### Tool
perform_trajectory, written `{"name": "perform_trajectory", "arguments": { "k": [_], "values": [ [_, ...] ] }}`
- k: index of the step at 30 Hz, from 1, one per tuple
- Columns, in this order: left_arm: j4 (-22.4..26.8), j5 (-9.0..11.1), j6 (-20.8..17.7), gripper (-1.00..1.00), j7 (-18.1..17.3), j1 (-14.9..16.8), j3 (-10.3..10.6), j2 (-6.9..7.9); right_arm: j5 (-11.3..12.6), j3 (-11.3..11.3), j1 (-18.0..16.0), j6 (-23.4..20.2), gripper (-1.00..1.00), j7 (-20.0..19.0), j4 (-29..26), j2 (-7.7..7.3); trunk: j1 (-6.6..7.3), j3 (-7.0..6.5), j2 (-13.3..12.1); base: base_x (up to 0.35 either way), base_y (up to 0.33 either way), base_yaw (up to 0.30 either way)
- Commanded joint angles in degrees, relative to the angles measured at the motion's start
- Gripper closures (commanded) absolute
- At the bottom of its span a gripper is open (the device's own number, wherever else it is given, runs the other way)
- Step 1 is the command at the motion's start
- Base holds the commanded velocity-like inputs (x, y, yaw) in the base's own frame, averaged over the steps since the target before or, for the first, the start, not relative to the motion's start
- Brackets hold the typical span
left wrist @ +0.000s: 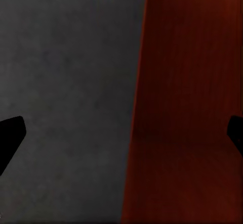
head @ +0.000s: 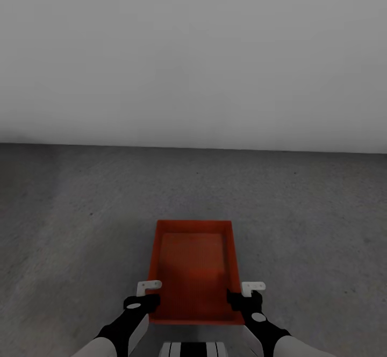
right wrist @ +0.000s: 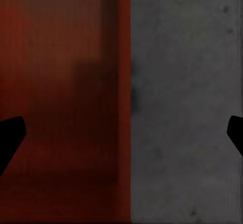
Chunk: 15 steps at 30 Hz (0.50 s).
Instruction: Move the two storage containers from the living room to the garage. In the garage, place one container on the floor and stack the other container on top of it (either order is fine).
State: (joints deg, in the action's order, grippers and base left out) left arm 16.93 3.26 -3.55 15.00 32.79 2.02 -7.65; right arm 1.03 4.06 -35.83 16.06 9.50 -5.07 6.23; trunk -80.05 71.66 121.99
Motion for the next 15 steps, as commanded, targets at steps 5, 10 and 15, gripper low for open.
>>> {"name": "perform_trajectory", "arguments": {
  "k": [5, 10, 15],
  "values": [
    [0.1, 0.3, -0.3, -1.00, 0.2, 0.0, 0.2, 0.01, 0.1, 0.4, 0.0, 0.1, -1.00, 0.3, 0.1, 0.02, 1.11, -0.87, -2.0, 0.000, 0.000, 0.000],
    [0.1, 0.3, -0.3, -1.00, 0.3, 0.0, 0.2, 0.06, 0.2, 0.4, 0.0, 0.1, -1.00, 0.3, 0.1, 0.09, 2.21, -1.77, -4.0, 0.000, 0.000, 0.000],
    [0.1, 0.3, -0.2, -1.00, 0.3, 0.0, 0.2, 0.09, 0.1, 0.4, 0.0, 0.1, -1.00, 0.3, 0.1, 0.02, 3.31, -2.67, -6.0, 0.000, 0.000, 0.000]
  ]
}}
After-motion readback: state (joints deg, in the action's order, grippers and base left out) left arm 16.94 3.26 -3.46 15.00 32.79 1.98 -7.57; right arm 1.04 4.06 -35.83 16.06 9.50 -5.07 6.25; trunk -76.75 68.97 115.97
